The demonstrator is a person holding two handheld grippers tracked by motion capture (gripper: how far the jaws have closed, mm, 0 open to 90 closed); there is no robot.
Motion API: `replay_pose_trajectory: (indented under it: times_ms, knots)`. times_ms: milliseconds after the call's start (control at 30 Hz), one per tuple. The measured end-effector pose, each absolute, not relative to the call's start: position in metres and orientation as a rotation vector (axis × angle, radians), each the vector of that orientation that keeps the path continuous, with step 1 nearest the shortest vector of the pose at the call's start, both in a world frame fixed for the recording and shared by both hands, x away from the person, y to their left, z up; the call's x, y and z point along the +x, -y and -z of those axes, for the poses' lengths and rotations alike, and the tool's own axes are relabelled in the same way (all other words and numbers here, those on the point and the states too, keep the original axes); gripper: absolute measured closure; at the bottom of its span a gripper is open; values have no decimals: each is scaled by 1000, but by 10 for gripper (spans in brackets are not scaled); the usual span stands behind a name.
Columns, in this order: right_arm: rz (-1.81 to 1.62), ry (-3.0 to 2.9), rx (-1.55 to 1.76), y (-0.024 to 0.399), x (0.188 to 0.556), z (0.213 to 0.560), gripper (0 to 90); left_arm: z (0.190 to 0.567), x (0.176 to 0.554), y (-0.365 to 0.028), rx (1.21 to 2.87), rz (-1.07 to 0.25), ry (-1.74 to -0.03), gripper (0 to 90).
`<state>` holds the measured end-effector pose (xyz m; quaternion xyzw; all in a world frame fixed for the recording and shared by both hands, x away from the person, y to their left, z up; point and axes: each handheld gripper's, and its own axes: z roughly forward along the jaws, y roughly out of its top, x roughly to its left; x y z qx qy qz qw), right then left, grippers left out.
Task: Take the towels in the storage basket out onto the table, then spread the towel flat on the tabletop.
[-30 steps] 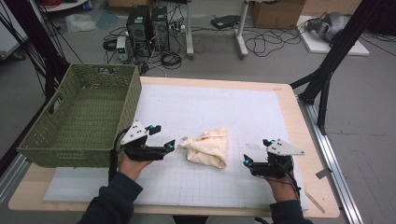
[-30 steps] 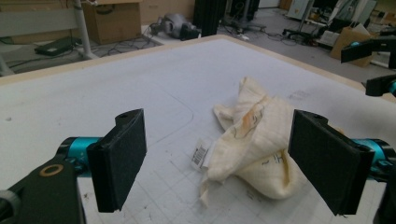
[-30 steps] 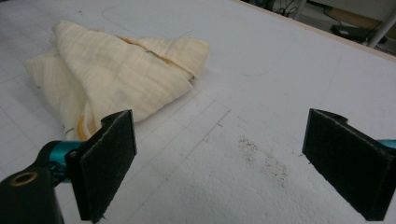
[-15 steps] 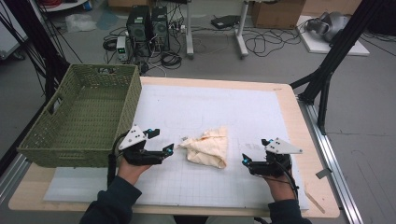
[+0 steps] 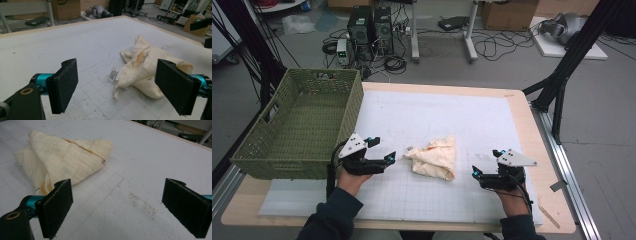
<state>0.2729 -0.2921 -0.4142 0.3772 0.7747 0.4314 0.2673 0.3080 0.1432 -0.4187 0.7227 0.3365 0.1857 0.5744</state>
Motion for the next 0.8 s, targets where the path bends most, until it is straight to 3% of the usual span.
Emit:
replay_pose_trajectory:
  times_ms: [367, 633, 733, 800]
  knots:
    - [-1201, -2101, 1013, 290, 275, 413, 91, 423, 311, -139, 1710, -382, -773, 199]
    - [-1245, -2188, 947, 272, 274, 414, 93, 423, 305, -140, 1728, -414, -781, 207]
    - [-1288, -2208, 910, 269, 273, 411, 224, 423, 304, -141, 1725, -423, -788, 207]
    - [-1307, -2222, 888, 264, 273, 411, 240, 425, 305, -141, 1729, -421, -791, 212]
